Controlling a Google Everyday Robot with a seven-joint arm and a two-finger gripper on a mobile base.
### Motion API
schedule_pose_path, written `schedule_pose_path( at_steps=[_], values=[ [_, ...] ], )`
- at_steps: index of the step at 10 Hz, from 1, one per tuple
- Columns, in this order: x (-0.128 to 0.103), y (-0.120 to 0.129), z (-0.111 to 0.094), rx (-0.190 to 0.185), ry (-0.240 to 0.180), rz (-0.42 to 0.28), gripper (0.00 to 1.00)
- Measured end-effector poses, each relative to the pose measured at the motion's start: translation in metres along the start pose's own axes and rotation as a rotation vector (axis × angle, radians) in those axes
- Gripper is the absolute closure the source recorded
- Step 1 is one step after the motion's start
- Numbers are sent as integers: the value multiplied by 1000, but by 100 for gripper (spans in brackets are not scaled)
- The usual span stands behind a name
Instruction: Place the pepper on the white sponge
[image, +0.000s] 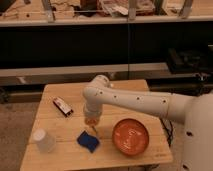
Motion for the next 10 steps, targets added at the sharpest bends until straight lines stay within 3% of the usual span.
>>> schedule_pose_path(
  at_steps=[10],
  values=[
    [-11,-9,1,16,2,-14,100]
  ],
)
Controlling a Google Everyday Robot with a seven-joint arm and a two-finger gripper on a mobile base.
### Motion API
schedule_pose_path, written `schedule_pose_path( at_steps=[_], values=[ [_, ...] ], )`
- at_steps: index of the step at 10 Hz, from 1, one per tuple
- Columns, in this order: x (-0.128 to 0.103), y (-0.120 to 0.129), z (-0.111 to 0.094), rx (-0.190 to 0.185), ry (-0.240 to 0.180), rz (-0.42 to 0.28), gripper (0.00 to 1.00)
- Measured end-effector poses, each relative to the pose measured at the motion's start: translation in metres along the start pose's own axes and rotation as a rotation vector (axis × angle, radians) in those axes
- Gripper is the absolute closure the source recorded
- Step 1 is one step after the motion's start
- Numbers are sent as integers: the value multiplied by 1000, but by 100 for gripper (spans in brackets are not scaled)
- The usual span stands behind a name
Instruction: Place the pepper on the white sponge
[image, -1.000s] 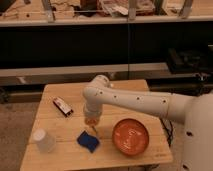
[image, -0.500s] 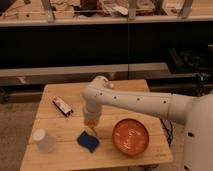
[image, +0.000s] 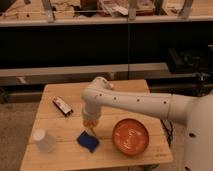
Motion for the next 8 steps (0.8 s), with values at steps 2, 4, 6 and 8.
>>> schedule_pose_path(
  at_steps=[2,4,6,8],
  values=[
    [-2,-2,1,3,-1,-1,100],
    [-4,-3,1,5,-1,-3,100],
    [-8,-5,2,7,-2,-5,100],
    [-11,-7,2,10,-1,-6,100]
  ],
)
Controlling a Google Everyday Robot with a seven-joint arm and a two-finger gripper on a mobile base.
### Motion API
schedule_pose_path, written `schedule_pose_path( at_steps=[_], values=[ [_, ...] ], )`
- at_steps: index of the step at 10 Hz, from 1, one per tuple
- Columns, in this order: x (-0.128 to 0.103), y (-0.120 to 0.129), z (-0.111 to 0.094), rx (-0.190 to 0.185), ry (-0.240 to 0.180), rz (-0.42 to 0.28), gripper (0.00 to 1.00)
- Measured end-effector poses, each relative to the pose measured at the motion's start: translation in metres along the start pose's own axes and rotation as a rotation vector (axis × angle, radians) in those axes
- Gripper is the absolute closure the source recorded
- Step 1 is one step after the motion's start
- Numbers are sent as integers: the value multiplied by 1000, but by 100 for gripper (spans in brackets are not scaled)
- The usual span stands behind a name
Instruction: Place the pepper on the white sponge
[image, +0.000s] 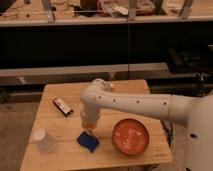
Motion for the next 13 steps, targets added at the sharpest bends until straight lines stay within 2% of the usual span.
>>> schedule_pose_path(
  at_steps=[13],
  values=[
    [-16,-8,8,10,-1,6,100]
  ],
)
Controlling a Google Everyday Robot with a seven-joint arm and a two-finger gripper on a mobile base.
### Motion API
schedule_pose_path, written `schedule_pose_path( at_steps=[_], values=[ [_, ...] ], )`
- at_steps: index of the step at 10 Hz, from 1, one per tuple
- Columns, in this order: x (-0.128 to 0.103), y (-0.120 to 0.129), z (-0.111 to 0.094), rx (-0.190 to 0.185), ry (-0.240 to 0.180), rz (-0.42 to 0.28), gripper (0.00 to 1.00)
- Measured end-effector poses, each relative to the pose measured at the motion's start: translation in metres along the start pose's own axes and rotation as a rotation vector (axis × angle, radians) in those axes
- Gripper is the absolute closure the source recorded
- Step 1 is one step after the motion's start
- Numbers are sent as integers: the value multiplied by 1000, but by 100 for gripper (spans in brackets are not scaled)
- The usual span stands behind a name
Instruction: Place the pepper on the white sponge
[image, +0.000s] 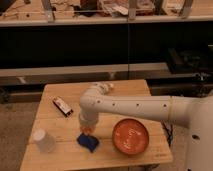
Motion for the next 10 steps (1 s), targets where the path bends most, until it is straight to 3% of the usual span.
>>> schedule_pose_path(
  at_steps=[10],
  values=[
    [-7,-1,5,10,6,23,100]
  ],
)
